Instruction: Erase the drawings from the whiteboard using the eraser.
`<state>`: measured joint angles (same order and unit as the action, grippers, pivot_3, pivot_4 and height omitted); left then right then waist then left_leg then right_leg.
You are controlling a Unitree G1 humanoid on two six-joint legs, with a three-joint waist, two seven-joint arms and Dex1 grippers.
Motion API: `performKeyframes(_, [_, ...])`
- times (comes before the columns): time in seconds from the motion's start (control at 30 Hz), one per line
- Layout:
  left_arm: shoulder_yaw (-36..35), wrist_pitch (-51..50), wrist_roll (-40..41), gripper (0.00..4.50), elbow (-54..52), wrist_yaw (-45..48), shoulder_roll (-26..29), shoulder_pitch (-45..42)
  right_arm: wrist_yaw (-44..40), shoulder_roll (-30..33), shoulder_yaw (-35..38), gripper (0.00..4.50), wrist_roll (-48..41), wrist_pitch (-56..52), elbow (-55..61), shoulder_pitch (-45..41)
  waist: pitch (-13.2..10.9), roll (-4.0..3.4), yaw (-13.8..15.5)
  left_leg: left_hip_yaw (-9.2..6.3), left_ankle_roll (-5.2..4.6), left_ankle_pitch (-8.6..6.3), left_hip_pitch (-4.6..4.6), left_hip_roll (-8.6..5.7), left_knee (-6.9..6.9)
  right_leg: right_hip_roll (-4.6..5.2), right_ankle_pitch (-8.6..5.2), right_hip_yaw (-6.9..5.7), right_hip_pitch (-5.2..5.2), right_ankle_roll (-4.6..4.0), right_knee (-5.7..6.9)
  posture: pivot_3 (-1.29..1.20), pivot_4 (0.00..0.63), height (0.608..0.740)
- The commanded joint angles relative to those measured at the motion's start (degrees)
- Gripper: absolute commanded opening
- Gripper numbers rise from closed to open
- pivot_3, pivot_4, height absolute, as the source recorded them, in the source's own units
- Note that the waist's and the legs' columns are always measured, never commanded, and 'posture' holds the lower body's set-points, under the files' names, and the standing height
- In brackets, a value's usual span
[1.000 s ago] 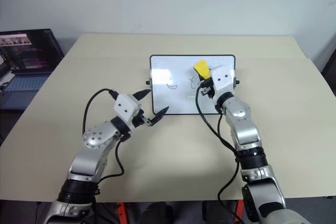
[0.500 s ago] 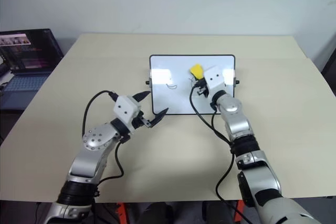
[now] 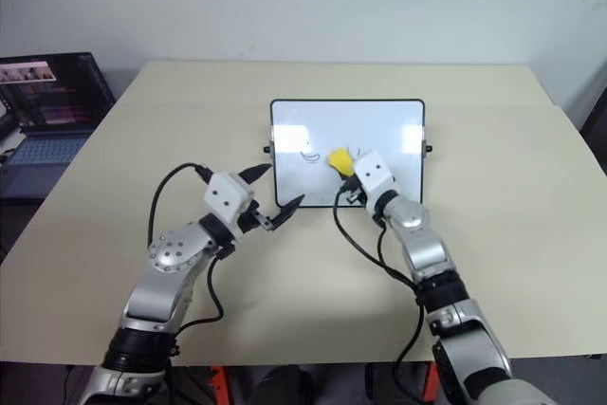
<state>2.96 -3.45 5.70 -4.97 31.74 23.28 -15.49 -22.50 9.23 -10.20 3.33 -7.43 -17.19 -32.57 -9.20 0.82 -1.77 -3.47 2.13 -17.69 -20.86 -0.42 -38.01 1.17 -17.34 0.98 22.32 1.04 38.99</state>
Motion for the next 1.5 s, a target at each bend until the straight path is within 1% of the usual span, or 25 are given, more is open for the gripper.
performKeyframes(0.03, [-1.05, 0.20, 0.42, 4.50, -2.14, -0.54, 0.01, -0.63, -1.01, 1.28, 0.19, 1.39, -0.11, -1.59, 3.95, 1.95, 0.00, 0.00, 0.02, 0.00, 0.00, 0.00, 0.00, 0.00, 0.00, 0.00, 0.00, 0.00, 0.00, 0.00, 0.00, 0.00, 0.150, 0.740])
performKeyframes(0.2, [-1.09, 0.27, 0.42, 4.50, -1.79, -0.41, 0.12, -0.82, -1.68, 2.99, 1.08, 1.39, -0.69, -2.63, 8.04, 4.51, 0.00, 0.00, 0.05, 0.00, 0.00, 0.00, 0.00, -0.01, -0.01, 0.00, 0.00, 0.00, 0.00, 0.00, 0.00, 0.00, 0.150, 0.740])
performKeyframes(0.33, [-0.97, 0.45, 0.38, 4.50, -1.32, -0.34, 0.03, -1.16, -0.69, 3.56, 2.55, 1.39, -1.53, -2.98, 11.07, 5.05, 0.00, 0.00, 0.03, 0.01, 0.00, 0.00, 0.00, -0.01, 0.00, 0.00, 0.00, 0.01, 0.00, 0.00, -0.01, 0.00, 0.150, 0.740])
performKeyframes(0.63, [-0.53, 1.14, 0.31, 4.50, -0.06, -0.05, -0.32, -1.95, 2.01, 3.05, 6.23, 1.39, -2.60, -3.97, 14.01, 0.93, 0.00, 0.00, -0.03, 0.01, 0.00, 0.00, 0.00, -0.01, 0.00, -0.01, 0.00, 0.00, 0.00, 0.00, -0.01, 0.00, 0.150, 0.740])
performKeyframes(0.83, [-0.33, 1.36, 0.17, 4.50, 0.27, 0.09, -0.69, -2.26, 3.54, 2.78, 5.84, 1.39, -1.98, -5.95, 11.51, -2.73, 0.00, 0.00, 0.02, 0.00, 0.00, 0.00, -0.01, -0.01, 0.00, 0.00, 0.00, 0.00, 0.01, 0.00, -0.02, 0.00, 0.150, 0.740])
performKeyframes(1.1, [-0.28, 1.37, 0.15, 4.50, -0.58, 0.17, -0.80, -1.55, 4.90, 1.07, 3.53, 1.39, -0.05, -5.00, 3.50, -7.53, 0.00, 0.00, -0.03, 0.01, 0.00, 0.00, -0.01, -0.01, 0.01, 0.00, 0.00, 0.00, 0.01, 0.00, -0.01, 0.00, 0.150, 0.740])
performKeyframes(1.27, [-0.42, 1.20, 0.09, 4.50, -1.25, -0.04, -0.72, -1.08, 4.47, 0.87, 2.66, 1.39, 0.71, -4.35, 1.59, -7.32, 0.00, 0.00, -0.03, 0.02, 0.00, 0.00, -0.02, -0.01, 0.01, 0.00, 0.00, 0.01, 0.02, 0.00, -0.02, 0.00, 0.150, 0.740])
performKeyframes(1.5, [-0.27, 1.06, -0.03, 4.50, -1.84, -0.40, -0.97, -0.56, 3.13, 2.21, 2.11, 1.39, 0.63, -6.21, 4.09, -4.30, 0.00, 0.00, 0.01, 0.01, 0.00, 0.00, -0.02, -0.01, 0.01, 0.00, 0.00, 0.00, 0.02, 0.00, -0.02, 0.00, 0.150, 0.740])
